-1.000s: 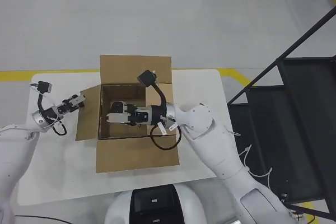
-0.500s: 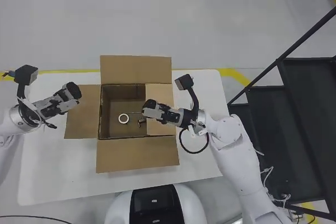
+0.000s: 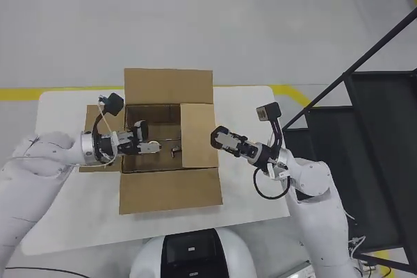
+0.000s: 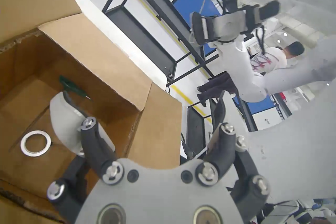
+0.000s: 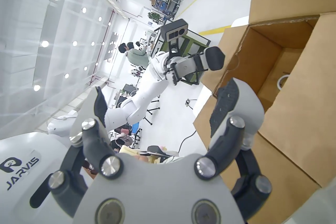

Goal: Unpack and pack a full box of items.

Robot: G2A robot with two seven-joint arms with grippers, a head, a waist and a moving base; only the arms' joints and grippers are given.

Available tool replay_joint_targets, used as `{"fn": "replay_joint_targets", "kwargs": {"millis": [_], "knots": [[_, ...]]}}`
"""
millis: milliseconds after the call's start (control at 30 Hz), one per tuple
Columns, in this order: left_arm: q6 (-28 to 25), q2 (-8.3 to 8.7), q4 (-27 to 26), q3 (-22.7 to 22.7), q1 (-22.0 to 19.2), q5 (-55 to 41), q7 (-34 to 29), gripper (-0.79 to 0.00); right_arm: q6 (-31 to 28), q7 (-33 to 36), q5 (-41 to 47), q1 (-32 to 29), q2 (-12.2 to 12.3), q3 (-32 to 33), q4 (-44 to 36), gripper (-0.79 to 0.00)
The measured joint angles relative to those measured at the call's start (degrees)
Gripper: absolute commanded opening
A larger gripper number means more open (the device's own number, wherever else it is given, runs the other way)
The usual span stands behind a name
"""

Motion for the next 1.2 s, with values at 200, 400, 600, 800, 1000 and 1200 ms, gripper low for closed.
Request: {"fn": "replay_joint_targets", "kwargs": {"millis": [200, 400, 600, 800, 1000, 1200], "knots": [[4.7, -5.44, 8.5, 9.8, -7.8, -2.5, 3.1, 0.000, 0.9, 1.3, 2.0, -0.9, 0.6, 0.0, 0.1, 0.000], [7.8, -11.25, 18.8, 17.2, -15.1, -7.7, 2.1, 0.000, 1.5, 2.5, 3.1, -1.7, 1.2, -0.5, -0.2, 0.000], [9.8, -16.83, 29.8, 21.8, -18.9, -11.7, 3.6, 0.000, 2.3, 2.5, 3.3, -1.8, 1.8, -1.2, -0.4, 0.000], [8.4, -21.77, 39.3, 23.4, -21.4, -20.2, 0.2, 0.000, 2.7, 2.1, 3.1, -2.0, 2.3, -1.8, -1.0, 0.000], [4.9, -25.07, 45.2, 23.0, -22.5, -25.8, -3.5, 0.000, 3.5, 2.7, 3.2, -1.4, 2.7, -3.5, -0.6, 0.000], [1.3, -26.24, 48.3, 20.4, -22.4, -32.5, -9.3, 0.000, 3.1, 5.4, 5.0, 0.3, 3.1, -5.6, 0.0, 0.000]]}}
